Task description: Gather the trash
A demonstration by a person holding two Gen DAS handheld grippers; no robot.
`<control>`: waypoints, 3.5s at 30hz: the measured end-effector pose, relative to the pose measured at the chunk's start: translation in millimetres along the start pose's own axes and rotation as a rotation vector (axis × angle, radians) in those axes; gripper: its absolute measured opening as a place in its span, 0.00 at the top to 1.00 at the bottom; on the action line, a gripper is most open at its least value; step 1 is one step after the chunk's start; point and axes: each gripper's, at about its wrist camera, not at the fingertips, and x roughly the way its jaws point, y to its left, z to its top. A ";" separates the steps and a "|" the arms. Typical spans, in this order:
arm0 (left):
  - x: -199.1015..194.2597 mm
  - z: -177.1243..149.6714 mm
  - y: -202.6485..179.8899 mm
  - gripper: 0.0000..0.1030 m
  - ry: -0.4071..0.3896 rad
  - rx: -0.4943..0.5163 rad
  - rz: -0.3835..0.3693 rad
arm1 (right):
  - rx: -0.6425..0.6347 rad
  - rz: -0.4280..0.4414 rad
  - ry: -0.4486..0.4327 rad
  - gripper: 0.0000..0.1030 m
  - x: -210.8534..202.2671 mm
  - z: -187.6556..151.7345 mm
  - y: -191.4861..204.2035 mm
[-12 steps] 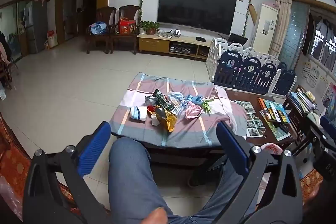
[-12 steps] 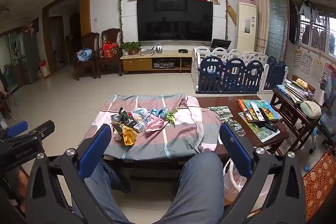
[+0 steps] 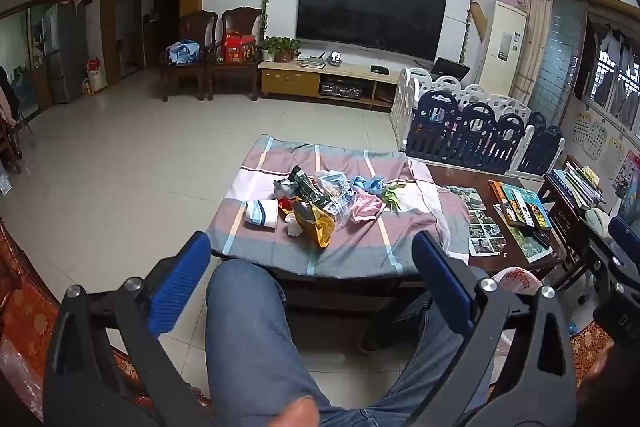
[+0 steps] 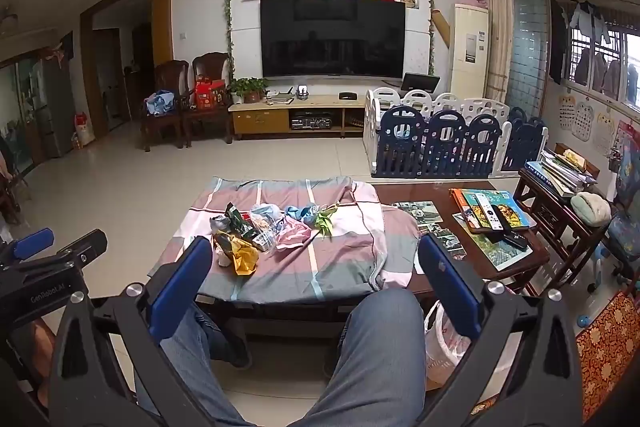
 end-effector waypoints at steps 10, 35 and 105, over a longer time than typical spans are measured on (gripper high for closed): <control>5.3 -2.3 -16.9 0.03 0.011 0.013 -0.006 | 0.006 0.006 0.002 0.02 -0.1 -0.3 0.9; 9.2 -5.5 -16.4 0.03 0.017 0.019 -0.009 | 0.011 0.007 0.002 0.02 -1.6 -1.8 -2.1; 34.5 -17.2 -13.3 0.03 -0.012 0.082 0.006 | 0.048 0.056 0.007 0.02 14.1 -15.1 -17.4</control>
